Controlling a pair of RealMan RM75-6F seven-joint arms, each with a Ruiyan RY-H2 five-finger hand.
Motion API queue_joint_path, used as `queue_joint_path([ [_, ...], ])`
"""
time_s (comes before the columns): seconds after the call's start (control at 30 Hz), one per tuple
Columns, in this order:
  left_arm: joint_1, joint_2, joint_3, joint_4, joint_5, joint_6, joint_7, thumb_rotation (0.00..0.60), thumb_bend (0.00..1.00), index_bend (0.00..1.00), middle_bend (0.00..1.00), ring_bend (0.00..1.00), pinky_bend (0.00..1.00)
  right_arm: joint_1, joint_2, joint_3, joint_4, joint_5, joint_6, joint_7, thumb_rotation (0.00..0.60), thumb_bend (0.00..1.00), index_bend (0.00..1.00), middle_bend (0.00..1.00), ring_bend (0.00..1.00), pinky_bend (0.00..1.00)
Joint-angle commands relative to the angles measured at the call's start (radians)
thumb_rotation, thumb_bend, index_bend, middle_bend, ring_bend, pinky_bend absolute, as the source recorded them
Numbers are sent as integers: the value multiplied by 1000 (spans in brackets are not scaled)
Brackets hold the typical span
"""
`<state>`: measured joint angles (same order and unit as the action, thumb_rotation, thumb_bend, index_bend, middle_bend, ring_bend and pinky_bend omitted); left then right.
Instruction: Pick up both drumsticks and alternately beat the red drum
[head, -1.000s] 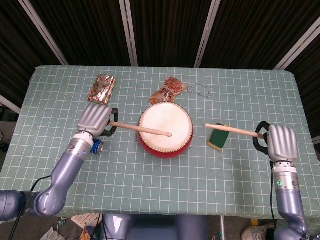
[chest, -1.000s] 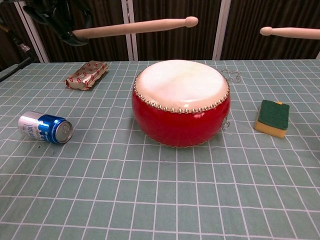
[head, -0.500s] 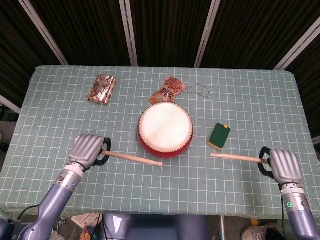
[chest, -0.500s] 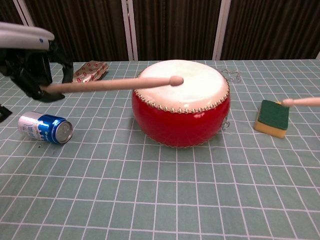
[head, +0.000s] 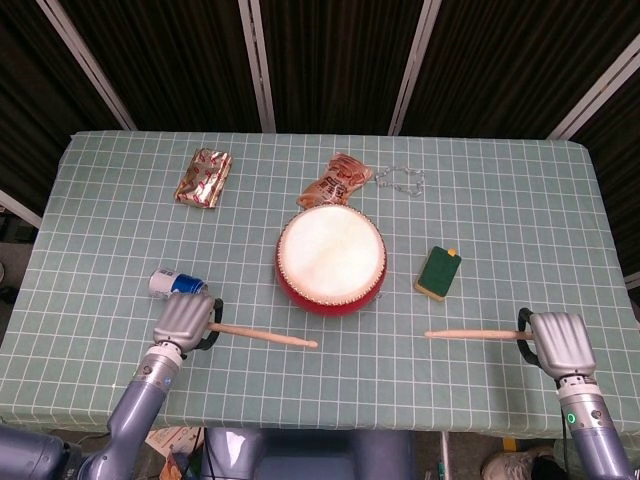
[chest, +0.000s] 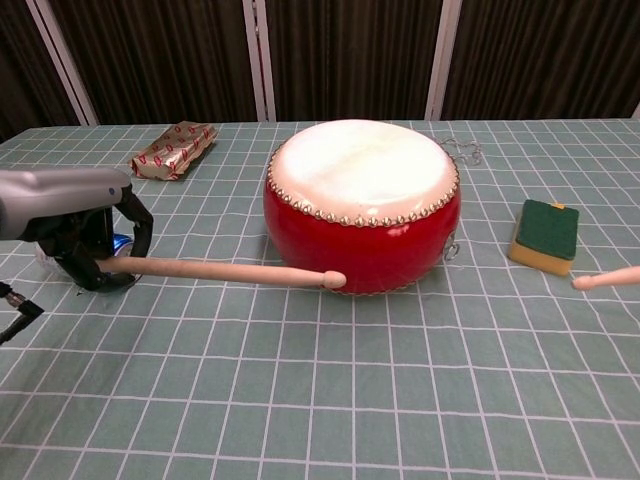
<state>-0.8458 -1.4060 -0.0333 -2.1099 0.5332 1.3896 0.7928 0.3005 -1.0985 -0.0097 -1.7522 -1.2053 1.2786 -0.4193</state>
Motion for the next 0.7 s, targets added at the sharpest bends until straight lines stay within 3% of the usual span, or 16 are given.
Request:
queue_joint_path([
  [0.03,-11,-75,-19,76,-62,7,42,600,546,770,1000,1000,1000,4,-2,0,14,-2,-19,-5,600,606,985,1000,1000,1000],
  [0.33,-16,-154,-36,146,-107,10,89,600,502,709,1000,1000,1000,2,-8,1,36,-12,-38,-22,600,606,962,1000,1000,1000],
  [0.53,-11,-167,-40,161,-112,6,105,600,423,621,1000,1000,1000,2,-9,0,33,-16,-47,-44,600,604,792,1000,1000,998],
  [0.7,-7,-161,-36,158,-108,6,123,600,358,530,1000,1000,1000,2,-4,-4,23,-6,-61,-70,600,534,610,1000,1000,975],
])
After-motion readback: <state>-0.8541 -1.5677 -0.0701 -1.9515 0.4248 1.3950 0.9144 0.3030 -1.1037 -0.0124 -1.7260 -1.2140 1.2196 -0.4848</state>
